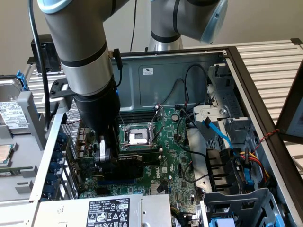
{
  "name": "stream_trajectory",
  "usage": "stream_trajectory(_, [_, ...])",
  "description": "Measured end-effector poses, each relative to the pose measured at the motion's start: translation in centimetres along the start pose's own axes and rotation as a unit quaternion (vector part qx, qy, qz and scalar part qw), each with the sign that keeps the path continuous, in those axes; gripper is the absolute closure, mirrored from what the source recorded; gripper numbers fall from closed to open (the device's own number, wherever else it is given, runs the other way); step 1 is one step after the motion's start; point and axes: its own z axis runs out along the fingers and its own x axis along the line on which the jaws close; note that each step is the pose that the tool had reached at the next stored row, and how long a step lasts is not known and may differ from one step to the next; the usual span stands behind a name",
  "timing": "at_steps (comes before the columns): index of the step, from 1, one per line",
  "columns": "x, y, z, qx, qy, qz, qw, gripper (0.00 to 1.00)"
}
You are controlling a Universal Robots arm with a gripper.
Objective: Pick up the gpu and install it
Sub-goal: 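Insert the gpu into the slot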
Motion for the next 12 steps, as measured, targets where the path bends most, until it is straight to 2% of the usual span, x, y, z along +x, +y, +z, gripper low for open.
stream_trajectory(12, [-0.02, 0.02, 0.09, 0.0001, -0.0001, 0.0, 1.0, 0.73])
